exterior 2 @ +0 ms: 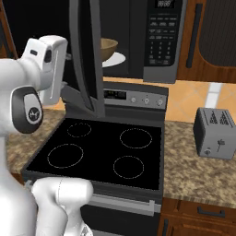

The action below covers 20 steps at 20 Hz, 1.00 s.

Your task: Pick the lime from the sink and place it in the bowl. Then pick the bowl and place it in the microwave. Then close the microwave door and press the start button.

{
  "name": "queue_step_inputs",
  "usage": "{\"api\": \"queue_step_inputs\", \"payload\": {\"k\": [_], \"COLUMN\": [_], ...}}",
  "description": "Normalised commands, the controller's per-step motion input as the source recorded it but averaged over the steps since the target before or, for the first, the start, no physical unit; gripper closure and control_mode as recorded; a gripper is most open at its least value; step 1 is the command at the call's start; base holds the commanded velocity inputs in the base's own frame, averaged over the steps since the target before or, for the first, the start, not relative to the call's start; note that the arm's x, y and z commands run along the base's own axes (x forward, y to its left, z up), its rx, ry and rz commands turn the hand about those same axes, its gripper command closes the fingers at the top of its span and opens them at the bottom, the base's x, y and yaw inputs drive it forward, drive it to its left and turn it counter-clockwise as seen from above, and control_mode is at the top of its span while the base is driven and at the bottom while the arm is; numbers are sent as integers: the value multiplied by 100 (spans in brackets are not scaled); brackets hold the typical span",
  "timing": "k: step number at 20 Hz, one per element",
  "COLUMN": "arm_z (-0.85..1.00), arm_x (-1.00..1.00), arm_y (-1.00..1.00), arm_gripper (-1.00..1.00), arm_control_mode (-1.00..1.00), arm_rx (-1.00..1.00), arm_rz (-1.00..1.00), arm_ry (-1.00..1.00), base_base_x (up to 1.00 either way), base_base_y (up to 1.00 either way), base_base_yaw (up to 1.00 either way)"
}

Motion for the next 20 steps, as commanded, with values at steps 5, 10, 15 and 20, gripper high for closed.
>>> {"api": "queue_step_inputs", "payload": {"k": [5,10,15,20], "arm_z": [-14,-24,-19,0], "arm_x": [69,79,82,79], "arm_y": [0,-2,-1,0], "arm_gripper": [-100,-100,-100,-100], "arm_control_mode": [-100,-100,-100,-100], "arm_rx": [2,0,3,5], "arm_rz": [21,20,19,15], "arm_ry": [2,0,0,9], "base_base_x": [0,0,0,0], "base_base_y": [0,0,0,0], "base_base_yaw": [0,0,0,0]}}
